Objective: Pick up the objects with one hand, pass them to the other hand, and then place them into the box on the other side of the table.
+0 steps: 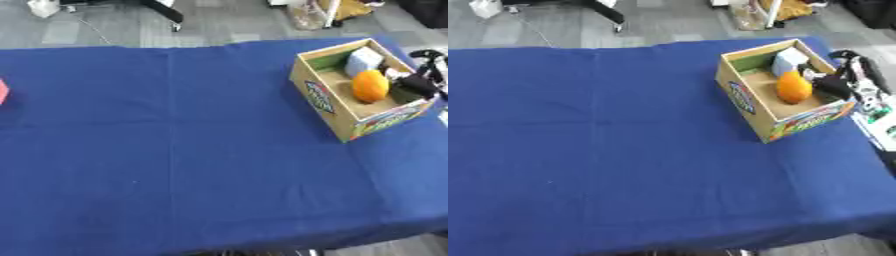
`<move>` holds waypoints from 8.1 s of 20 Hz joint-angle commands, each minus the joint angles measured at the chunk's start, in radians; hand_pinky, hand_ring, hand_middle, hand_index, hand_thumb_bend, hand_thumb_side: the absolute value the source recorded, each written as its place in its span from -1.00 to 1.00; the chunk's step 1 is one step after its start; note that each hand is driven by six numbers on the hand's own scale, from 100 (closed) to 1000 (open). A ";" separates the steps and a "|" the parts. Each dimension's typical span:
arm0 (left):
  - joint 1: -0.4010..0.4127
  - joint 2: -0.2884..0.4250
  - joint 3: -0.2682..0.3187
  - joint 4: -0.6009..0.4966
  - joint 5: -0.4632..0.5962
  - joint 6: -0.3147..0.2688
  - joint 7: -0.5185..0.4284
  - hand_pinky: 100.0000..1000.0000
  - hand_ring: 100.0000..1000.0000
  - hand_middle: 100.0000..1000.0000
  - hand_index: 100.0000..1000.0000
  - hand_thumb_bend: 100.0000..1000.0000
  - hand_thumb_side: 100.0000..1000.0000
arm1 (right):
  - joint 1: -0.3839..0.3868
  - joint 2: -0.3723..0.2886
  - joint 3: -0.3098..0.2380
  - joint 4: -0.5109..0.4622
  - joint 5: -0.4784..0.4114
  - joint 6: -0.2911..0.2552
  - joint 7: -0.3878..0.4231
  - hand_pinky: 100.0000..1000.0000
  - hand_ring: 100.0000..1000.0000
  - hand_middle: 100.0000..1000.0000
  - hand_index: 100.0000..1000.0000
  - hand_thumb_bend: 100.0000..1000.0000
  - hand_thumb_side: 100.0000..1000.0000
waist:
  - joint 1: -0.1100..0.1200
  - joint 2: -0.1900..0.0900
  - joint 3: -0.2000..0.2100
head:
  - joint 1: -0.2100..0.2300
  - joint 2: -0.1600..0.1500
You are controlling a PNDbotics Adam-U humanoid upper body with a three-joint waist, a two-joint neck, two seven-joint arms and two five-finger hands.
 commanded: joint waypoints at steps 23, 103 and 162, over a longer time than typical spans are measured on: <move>-0.324 0.531 -0.052 0.394 -0.968 0.263 -0.580 0.72 0.62 0.63 0.83 0.45 -0.12 | 0.179 0.116 0.092 -0.570 0.251 -0.475 0.118 -0.65 -0.70 -0.42 0.78 -0.74 -0.55 | 0.040 0.007 -0.054 | 0.442 -0.012; -0.377 0.307 -0.146 -0.011 -0.040 0.146 -0.283 0.28 -0.05 -0.17 0.13 -0.55 -0.57 | -0.027 0.176 0.190 -0.570 0.305 -0.618 0.216 -0.53 -0.65 -0.42 0.80 -0.65 -0.48 | 0.007 -0.018 -0.122 | 0.066 -0.002; -0.635 0.142 -0.577 -0.012 0.069 0.304 -0.812 0.36 0.13 -0.01 0.30 -0.66 -0.22 | -0.292 0.277 0.466 -0.570 0.340 -0.530 0.411 -1.00 -1.00 -0.96 0.61 -0.35 -0.36 | 0.014 0.013 -0.106 | 0.110 -0.002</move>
